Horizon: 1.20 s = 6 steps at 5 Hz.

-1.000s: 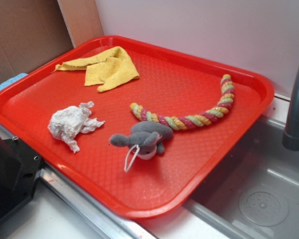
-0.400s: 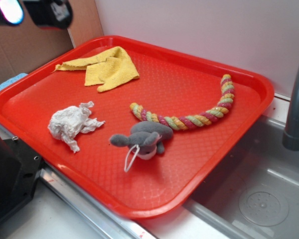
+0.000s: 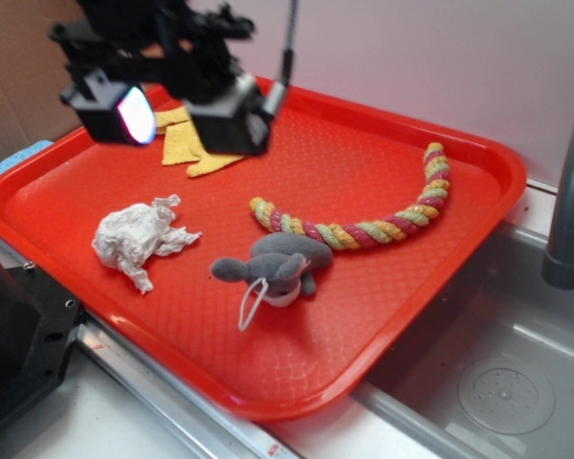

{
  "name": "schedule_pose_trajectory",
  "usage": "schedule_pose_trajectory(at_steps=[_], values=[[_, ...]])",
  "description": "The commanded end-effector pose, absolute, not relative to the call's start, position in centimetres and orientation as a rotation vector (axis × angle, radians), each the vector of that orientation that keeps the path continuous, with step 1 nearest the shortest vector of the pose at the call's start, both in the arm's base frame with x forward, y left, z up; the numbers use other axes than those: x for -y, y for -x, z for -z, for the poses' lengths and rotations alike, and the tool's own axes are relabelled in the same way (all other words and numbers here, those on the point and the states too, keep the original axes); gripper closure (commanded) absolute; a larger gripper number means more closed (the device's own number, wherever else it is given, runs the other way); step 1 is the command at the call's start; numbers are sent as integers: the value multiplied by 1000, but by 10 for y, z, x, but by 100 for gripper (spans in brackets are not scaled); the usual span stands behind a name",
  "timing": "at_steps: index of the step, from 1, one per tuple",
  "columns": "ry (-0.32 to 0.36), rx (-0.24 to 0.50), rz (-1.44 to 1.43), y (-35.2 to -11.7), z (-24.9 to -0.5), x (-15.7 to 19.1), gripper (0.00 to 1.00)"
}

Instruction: Grab the gray animal.

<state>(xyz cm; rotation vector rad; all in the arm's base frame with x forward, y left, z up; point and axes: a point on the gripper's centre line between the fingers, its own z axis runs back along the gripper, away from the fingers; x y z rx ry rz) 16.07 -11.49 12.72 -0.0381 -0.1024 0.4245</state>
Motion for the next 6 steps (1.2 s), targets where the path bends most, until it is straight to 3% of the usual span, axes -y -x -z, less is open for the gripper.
schedule_pose_trajectory(at_steps=[1,3,4,5,6], values=[[-40,94,-489,-182,-66,141,0],[-71,64,-514,-187,-28,135,0],[-74,62,-535,-189,-20,130,100],[-64,52,-537,-189,-19,127,100],[-9,13,-440,-187,-39,122,100]])
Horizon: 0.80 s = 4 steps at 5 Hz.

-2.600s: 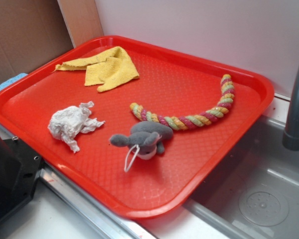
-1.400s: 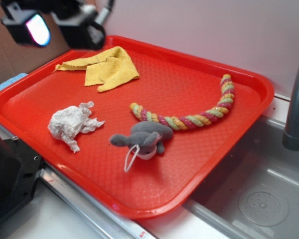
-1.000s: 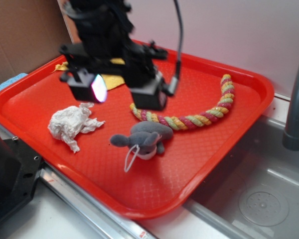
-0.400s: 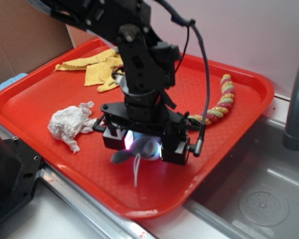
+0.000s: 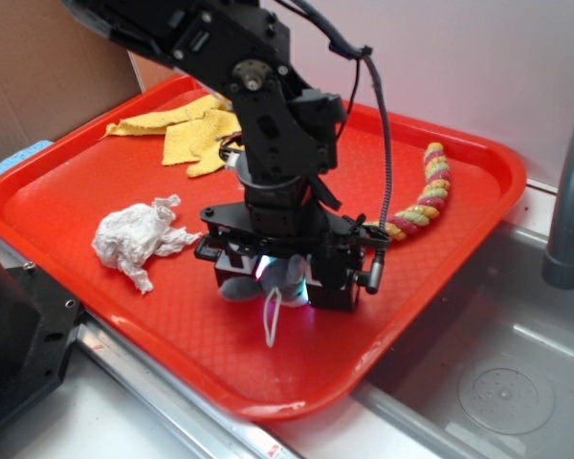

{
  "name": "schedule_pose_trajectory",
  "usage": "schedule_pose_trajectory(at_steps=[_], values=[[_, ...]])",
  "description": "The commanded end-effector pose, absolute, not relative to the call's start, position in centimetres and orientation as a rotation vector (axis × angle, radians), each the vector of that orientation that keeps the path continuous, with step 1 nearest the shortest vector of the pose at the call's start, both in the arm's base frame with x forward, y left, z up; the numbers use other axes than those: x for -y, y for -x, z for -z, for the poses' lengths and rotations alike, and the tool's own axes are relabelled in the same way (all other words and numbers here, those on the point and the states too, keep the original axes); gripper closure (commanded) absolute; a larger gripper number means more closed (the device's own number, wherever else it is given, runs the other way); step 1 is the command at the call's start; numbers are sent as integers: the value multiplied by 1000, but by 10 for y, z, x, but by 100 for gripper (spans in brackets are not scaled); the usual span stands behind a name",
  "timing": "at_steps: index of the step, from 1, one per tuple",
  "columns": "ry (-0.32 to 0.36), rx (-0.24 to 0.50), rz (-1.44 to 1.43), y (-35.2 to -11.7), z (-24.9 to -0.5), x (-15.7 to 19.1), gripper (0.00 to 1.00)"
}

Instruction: Grab the gray animal.

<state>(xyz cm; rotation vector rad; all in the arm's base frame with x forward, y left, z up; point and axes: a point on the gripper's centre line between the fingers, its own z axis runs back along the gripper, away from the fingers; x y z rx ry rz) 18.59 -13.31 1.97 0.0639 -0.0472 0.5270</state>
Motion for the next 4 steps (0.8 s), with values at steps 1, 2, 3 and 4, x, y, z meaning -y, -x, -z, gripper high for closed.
schedule_pose_trajectory(at_steps=[1,2,3,4], values=[[72,14,-360,-186,-77,107,100],[118,17,-283,-185,-121,80,100],[134,40,-271,-184,-148,52,100],[152,91,-299,-187,-177,13,100]])
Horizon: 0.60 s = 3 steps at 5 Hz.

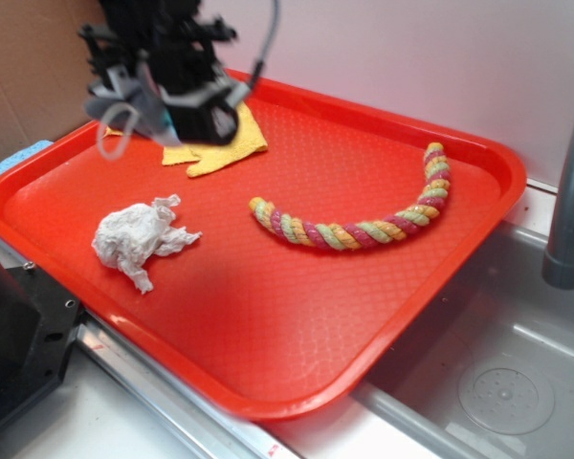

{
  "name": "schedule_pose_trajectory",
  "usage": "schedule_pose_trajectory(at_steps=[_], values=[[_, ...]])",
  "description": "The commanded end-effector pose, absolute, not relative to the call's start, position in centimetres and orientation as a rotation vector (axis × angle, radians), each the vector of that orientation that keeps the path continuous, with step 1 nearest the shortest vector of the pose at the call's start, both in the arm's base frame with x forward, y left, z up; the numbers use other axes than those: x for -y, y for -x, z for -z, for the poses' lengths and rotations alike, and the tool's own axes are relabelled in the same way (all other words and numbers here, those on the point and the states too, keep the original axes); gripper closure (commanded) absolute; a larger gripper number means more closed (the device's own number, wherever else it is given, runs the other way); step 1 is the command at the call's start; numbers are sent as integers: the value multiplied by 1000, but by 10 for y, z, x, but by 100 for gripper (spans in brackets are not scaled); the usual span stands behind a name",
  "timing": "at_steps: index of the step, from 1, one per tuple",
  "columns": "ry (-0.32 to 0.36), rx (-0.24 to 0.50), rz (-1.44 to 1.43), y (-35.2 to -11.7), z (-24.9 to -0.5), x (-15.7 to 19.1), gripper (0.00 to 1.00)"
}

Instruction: Grab the gray animal.

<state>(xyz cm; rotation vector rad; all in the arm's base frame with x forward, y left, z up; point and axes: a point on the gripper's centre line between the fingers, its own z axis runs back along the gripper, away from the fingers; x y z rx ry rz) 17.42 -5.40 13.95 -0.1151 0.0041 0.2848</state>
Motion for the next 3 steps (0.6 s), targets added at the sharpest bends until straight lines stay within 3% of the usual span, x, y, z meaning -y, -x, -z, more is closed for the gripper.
schedule_pose_trajectory(at_steps=[1,2,3], values=[[132,146,-321,-188,-196,-7,100],[113,178,-327,-187,-205,-14,100],[95,151,-347,-190,-201,-16,100]])
